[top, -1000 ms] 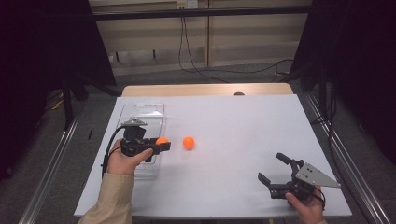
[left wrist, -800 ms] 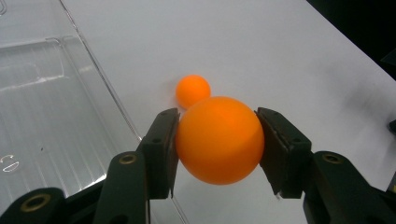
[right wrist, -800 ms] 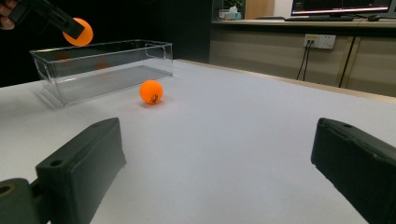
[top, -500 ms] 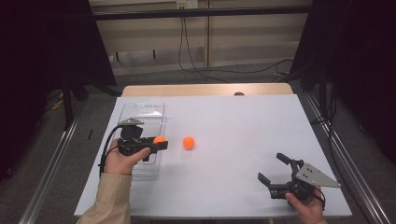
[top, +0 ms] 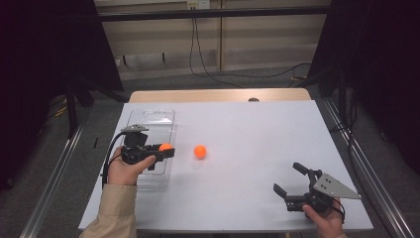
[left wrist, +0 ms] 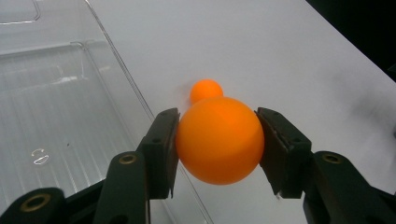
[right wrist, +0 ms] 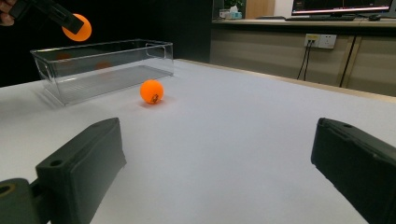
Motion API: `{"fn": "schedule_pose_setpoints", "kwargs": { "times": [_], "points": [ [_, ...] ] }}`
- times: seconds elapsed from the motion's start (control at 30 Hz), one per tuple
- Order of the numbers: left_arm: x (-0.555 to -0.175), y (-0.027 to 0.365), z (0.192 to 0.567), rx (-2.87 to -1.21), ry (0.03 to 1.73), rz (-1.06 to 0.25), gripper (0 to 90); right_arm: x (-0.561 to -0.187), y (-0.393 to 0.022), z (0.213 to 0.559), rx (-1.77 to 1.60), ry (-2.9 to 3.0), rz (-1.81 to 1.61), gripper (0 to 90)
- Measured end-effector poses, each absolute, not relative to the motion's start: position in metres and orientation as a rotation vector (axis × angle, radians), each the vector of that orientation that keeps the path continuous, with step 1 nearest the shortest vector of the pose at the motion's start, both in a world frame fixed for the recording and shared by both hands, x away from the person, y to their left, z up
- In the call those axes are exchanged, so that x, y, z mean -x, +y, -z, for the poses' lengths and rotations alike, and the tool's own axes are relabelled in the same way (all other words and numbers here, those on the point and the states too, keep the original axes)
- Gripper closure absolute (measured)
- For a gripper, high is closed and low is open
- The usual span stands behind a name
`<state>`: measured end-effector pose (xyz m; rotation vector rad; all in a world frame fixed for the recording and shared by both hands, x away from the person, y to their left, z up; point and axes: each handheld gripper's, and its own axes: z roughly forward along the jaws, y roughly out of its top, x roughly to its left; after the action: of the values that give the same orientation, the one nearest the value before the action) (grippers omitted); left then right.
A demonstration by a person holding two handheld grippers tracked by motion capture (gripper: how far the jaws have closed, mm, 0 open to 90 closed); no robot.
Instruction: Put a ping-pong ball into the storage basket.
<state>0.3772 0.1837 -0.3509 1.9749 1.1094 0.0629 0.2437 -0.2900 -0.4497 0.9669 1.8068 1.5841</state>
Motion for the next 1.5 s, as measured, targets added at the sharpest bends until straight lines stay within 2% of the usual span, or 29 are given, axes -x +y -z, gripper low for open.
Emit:
{"fn": "schedule_pose_setpoints", "kwargs": {
  "times": [1.5],
  "points": [
    [-0.382,0.204,0.350,-1.941,1.158,-0.107,50.8,-0.243,-0.290,0.449,-0.966,1.807,-1.591,2.2]
  ]
}}
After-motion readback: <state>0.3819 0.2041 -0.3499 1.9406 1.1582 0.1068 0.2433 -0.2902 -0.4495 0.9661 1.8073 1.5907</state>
